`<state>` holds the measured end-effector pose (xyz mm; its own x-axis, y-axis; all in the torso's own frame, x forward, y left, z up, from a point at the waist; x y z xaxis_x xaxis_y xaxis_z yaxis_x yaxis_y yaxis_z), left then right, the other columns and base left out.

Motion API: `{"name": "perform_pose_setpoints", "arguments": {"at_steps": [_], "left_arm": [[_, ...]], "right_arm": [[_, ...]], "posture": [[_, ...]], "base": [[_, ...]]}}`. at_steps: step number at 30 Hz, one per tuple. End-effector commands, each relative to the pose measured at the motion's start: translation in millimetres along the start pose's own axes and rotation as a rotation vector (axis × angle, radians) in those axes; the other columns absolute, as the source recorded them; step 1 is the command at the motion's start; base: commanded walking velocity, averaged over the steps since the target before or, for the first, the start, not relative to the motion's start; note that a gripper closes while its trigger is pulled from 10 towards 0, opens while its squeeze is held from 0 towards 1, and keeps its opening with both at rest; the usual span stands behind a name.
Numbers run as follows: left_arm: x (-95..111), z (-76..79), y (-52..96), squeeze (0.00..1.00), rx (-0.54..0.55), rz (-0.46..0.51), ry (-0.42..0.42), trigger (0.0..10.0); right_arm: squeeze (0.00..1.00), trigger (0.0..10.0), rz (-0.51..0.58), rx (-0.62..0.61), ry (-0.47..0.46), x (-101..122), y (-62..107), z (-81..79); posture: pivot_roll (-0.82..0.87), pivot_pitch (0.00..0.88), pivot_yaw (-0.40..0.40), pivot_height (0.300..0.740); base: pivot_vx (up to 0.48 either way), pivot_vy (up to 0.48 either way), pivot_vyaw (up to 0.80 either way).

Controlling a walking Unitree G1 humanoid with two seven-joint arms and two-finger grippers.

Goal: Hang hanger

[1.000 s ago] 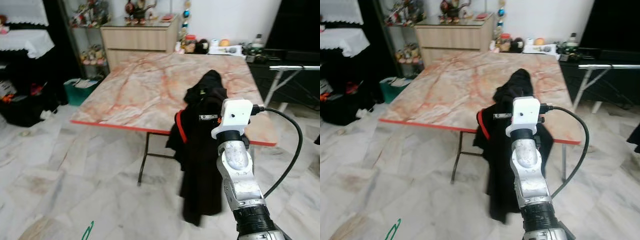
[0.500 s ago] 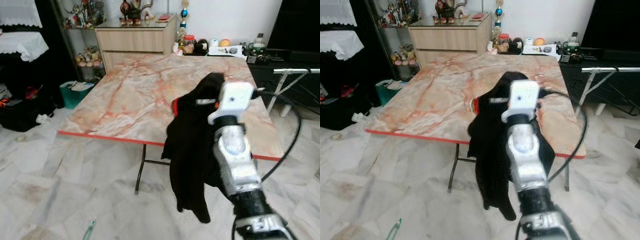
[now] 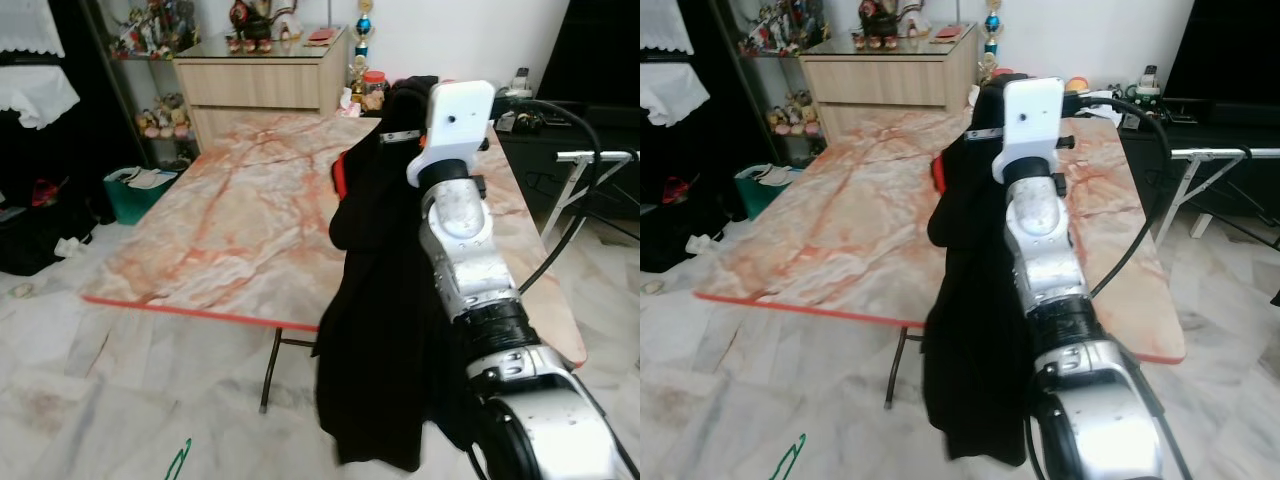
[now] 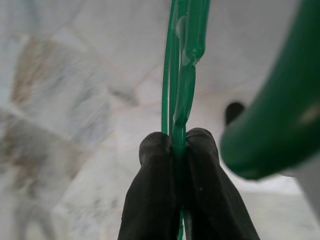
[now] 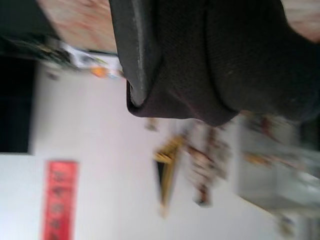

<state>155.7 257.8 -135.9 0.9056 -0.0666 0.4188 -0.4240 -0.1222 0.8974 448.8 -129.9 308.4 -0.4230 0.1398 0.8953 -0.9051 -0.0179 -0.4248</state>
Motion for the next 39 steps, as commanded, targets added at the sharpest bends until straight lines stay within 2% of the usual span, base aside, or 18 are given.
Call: {"name": "perform_pose_setpoints", "arguments": {"at_steps": [1, 5, 10, 16, 20, 21, 24, 25, 27, 28, 29, 30, 31, 33, 35, 39], "left_arm": [[-6.9, -10.7, 2.1, 0.0, 0.025, -0.022, -0.004, 10.0], [-7.0, -10.5, 2.1, 0.0, 0.025, -0.022, -0.003, 10.0], [-7.2, -10.4, 2.1, 0.0, 0.025, -0.023, -0.003, 10.0], [-9.0, -10.7, 2.2, 0.0, 0.031, -0.03, -0.006, 10.0], [-11.9, -7.9, 2.2, 0.0, 0.006, -0.049, -0.019, 10.0], [-12.8, -7.8, 2.3, 0.0, 0.005, -0.051, -0.017, 10.0], [-14.4, -7.6, 2.5, 0.0, 0.007, -0.054, -0.007, 10.0], [-14.4, -7.6, 2.5, 0.0, 0.007, -0.054, -0.007, 10.0], [-15.8, -7.5, 2.6, 0.0, 0.01, -0.057, -0.001, 10.0], [-15.8, -7.5, 2.6, 0.0, 0.01, -0.057, -0.001, 10.0], [-16.3, -7.7, 2.7, 0.0, 0.011, -0.058, 0.001, 10.0], [-17.0, -8.2, 2.8, 0.0, 0.014, -0.06, 0.001, 10.0], [-17.2, -8.6, 2.9, 0.0, 0.014, -0.061, 0.0, 10.0], [-17.6, -9.4, 3.1, 0.0, 0.016, -0.062, -0.004, 10.0], [-17.9, -9.9, 3.2, 0.0, 0.019, -0.062, -0.006, 10.0], [-18.2, -10.7, 3.4, 0.0, 0.023, -0.059, -0.01, 10.0]], "right_arm": [[0.0, 10.0, 0.097, 0.018, -0.014, 37.0, -12.7, -11.7], [0.0, 10.0, 0.073, -0.034, 0.004, 40.7, -21.9, 0.9], [0.0, 10.0, 0.044, -0.039, 0.011, 33.2, -22.1, 3.6], [0.0, 10.0, -0.103, -0.029, 0.03, -12.1, -11.3, 7.2], [0.0, 10.0, -0.226, -0.017, 0.035, -54.4, 9.8, 8.2], [0.0, 10.0, -0.285, -0.035, 0.011, -75.4, 23.4, 12.6], [0.0, 10.0, -0.325, -0.052, -0.028, -97.8, 46.1, 17.3], [0.0, 10.0, -0.325, -0.052, -0.028, -97.8, 46.1, 17.3], [0.0, 10.0, -0.363, -0.044, -0.077, -117.9, 77.5, 14.4], [0.0, 10.0, -0.363, -0.044, -0.077, -117.9, 77.5, 14.4], [0.0, 10.0, -0.374, -0.046, -0.089, -122.9, 88.8, 14.0], [0.17, 10.0, -0.389, -0.055, -0.102, -128.7, 109.0, 14.6], [1.0, 10.0, -0.387, -0.08, -0.106, -128.5, 115.7, 17.9], [1.0, 10.0, -0.37, -0.15, -0.121, -124.1, 124.8, 27.1], [1.0, 10.0, -0.342, -0.189, -0.127, -116.7, 126.5, 33.3], [1.0, 10.0, -0.27, -0.177, -0.095, -97.4, 126.9, 35.7]], "posture": [[-0.03, 0.0, 0.051, 0.74], [-0.02, 0.0, 0.049, 0.74], [-0.02, 0.0, 0.05, 0.74], [-0.01, 0.0, 0.044, 0.74], [-0.01, 0.0, 0.043, 0.74], [-0.02, 0.0, 0.044, 0.74], [-0.02, 0.0, 0.043, 0.74], [-0.02, 0.0, 0.043, 0.74], [-0.02, 0.0, 0.04, 0.74], [-0.02, 0.0, 0.04, 0.74], [-0.02, 0.0, 0.04, 0.74], [-0.02, 0.0, 0.042, 0.74], [-0.03, 0.0, 0.047, 0.74], [-0.04, 0.0, 0.05, 0.74], [-0.04, 0.0, 0.052, 0.74], [-0.04, 0.0, 0.045, 0.74]], "base": [[0.33, 0.0, 0.0], [0.333, 0.0, 0.0], [0.334, 0.0, 0.0], [0.319, 0.0, 0.0], [0.0, 0.0, 0.0], [0.0, 0.0, 0.0], [0.0, 0.0, 0.0], [0.0, 0.0, 0.0], [0.0, 0.0, 0.0], [0.0, 0.0, 0.0], [0.0, 0.0, 0.0], [0.0, 0.0, 0.0], [0.0, 0.0, 0.0], [0.0, 0.0, 0.0], [0.0, 0.0, 0.0], [0.0, 0.0, 0.0]]}}
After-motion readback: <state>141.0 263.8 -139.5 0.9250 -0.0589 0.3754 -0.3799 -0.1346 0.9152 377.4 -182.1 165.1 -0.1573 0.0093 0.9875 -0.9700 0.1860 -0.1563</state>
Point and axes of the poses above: a point about 5 cm out from each wrist's last joint towards the gripper, its own y axis pointing back from the gripper into the wrist, its own x axis along the axis of the wrist's last joint, z = x × y, the point moved 5 cm from there along -y, pointing out of the wrist towards the gripper
